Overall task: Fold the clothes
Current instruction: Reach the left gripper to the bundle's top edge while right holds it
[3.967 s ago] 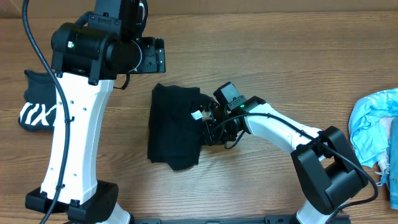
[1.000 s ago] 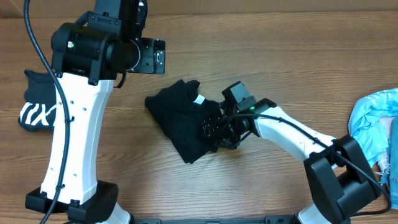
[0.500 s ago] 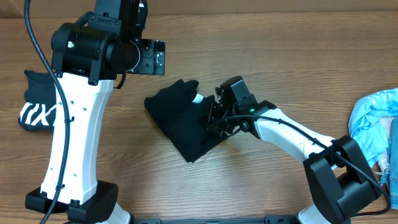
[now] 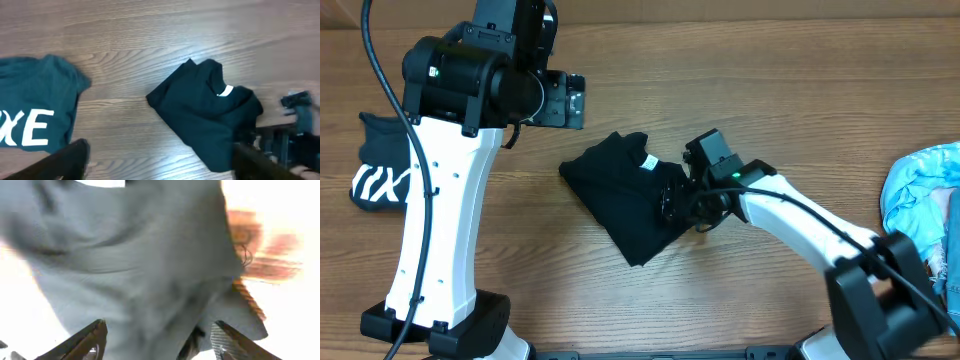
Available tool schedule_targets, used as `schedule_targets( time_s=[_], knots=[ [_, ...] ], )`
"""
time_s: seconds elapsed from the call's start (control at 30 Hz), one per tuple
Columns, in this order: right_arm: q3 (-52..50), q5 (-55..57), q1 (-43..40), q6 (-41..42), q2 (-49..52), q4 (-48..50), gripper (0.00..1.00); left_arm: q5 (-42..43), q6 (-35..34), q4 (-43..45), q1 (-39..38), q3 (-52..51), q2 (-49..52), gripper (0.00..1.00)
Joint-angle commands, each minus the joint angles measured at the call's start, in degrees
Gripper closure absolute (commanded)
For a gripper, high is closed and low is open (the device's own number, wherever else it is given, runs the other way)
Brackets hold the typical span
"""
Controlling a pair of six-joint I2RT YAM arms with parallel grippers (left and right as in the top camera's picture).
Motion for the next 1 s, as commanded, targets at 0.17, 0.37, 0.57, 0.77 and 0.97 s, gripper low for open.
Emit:
schedule_targets(
  time_s=[0.17, 0.37, 0.57, 0.77, 0.97],
  knots=[
    [0.3, -11.6, -4.4, -0.8, -8.3, -2.1, 0.95, 21.1, 32.5, 11.8, -0.2, -18.9, 7.3, 0.71],
    [0.2, -11.9, -1.1, 3.3, -4.0, 3.6, 0.91, 24.4, 37.3, 20.6, -0.7, -20.9, 22.4, 0.96],
    [0.2, -11.8, 1.6, 3.8, 1.9, 6.4, 0.89, 23.8, 40.2, 23.1, -1.0, -20.9, 32.2, 0.96],
    [0.2, -11.7, 2.2, 6.7, 8.1, 4.0, 0.91, 13.3, 22.5, 41.2, 0.8, -20.9, 35.5, 0.96],
    [0.1, -2.8, 2.3, 7.9, 8.2, 0.0, 0.86, 13.7, 16.6, 41.8, 5.2, -15.6, 34.9, 0.96]
  ],
)
